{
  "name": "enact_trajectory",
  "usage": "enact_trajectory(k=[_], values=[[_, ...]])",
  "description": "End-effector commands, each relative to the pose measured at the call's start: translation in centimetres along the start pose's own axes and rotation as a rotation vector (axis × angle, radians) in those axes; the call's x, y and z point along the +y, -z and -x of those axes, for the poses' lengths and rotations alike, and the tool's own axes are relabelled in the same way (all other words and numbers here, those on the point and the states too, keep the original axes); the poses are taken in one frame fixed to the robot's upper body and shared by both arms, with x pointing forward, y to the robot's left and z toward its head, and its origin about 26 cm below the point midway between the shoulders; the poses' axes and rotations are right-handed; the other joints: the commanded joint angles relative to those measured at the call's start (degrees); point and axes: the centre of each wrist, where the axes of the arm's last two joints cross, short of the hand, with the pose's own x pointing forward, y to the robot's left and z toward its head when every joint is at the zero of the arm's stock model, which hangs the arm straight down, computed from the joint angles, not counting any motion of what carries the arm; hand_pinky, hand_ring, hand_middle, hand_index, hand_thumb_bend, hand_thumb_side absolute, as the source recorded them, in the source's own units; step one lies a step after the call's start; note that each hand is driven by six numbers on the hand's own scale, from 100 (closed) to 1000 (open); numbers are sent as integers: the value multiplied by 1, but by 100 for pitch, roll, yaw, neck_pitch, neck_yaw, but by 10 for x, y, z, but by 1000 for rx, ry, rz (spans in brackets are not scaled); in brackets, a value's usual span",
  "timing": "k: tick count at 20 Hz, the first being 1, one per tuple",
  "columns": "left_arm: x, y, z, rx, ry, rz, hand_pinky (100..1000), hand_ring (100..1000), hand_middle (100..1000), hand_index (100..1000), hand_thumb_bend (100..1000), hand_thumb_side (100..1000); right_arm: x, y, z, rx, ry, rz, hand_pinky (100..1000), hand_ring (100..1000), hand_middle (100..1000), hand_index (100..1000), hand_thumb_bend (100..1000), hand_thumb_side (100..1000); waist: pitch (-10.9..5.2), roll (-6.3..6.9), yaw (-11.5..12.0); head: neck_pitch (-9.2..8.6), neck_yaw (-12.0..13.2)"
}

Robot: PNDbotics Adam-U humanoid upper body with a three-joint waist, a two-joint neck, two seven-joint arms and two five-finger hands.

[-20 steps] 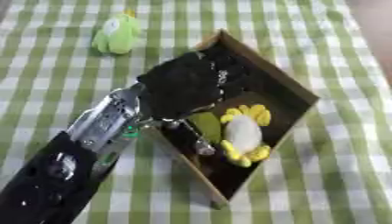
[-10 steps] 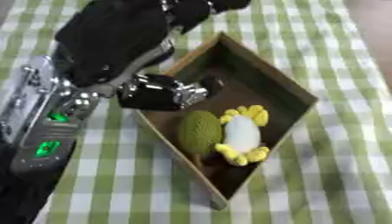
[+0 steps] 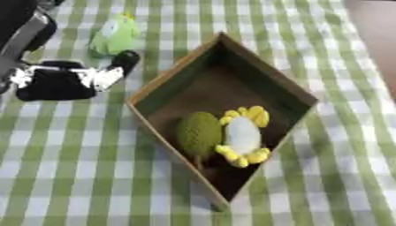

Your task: Pick up objects on the table and place them in the box.

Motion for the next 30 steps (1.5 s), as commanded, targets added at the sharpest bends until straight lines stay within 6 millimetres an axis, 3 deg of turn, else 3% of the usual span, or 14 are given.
enact_trajectory(k=[1, 3, 4, 5, 7, 14, 22, 27, 28, 30], values=[[5, -6, 25, 82, 3, 45, 730, 765, 773, 919, 358, 495, -8, 7, -5, -31, -34, -10, 835, 864, 641, 927, 100, 470, -102, 1, -9, -36, -18], [-1, -8, 39, 128, -7, 73, 734, 771, 780, 921, 371, 481, -8, 8, -5, -31, -33, -10, 835, 864, 641, 927, 100, 470, -102, 4, -17, -32, -7], [-5, -8, 44, 142, -7, 86, 739, 777, 784, 923, 381, 415, -7, 8, -5, -31, -33, -10, 835, 865, 641, 927, 100, 473, -103, 6, -21, -32, -2], [-9, -7, 50, 158, -6, 104, 740, 777, 786, 924, 389, 461, -7, 8, -5, -30, -33, -10, 835, 865, 641, 927, 100, 470, -103, 10, -29, -33, 10], [-14, -6, 57, 170, -4, 122, 740, 777, 786, 924, 389, 461, -7, 8, -5, -29, -32, -10, 835, 865, 641, 927, 100, 470, -104, 12, -35, -33, 18], [-30, 10, 71, 173, 30, 233, 763, 805, 800, 928, 514, 473, -6, 8, -5, -28, -28, -11, 835, 869, 639, 927, 100, 470, -109, 40, -94, -61, 65], [-57, 23, 92, 180, 37, 280, 763, 809, 804, 932, 533, 463, -5, 10, -6, -29, -22, -14, 836, 873, 637, 928, 100, 470, -88, 61, -139, -87, 102], [-66, 31, 97, 174, 50, 262, 770, 817, 810, 934, 554, 438, -4, 10, -6, -28, -20, -15, 836, 878, 636, 928, 100, 470, -64, 73, -164, -100, 124], [-67, 31, 98, 175, 53, 259, 778, 826, 811, 926, 608, 387, -4, 11, -6, -29, -20, -15, 837, 883, 634, 929, 100, 470, -61, 75, -168, -103, 132], [-63, 35, 105, 214, 69, 237, 771, 821, 806, 924, 591, 379, -3, 12, -6, -35, -12, -17, 837, 886, 634, 929, 100, 470, -18, 99, -232, -148, 212]])
